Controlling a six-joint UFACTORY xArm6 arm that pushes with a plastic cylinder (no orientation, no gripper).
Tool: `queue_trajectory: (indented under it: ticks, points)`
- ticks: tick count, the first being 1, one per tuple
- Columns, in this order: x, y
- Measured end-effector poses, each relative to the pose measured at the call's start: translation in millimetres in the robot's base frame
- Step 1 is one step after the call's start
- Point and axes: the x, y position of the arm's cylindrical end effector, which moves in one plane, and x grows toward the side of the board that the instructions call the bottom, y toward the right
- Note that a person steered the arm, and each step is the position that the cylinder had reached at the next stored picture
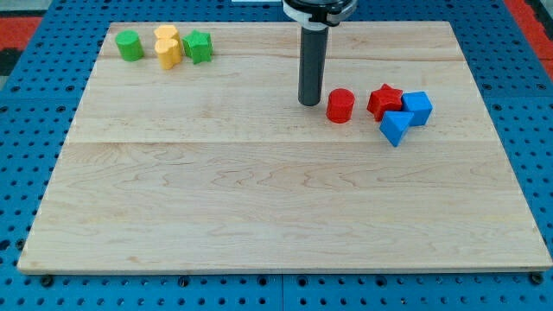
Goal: Move your arm slightly to the left
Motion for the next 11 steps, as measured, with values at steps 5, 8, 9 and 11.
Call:
queue_trajectory:
  ticks: [5, 8, 9, 11]
  points:
    - [-32, -29]
    - [-26, -44]
    - [-26, -48]
    - [-26, -49]
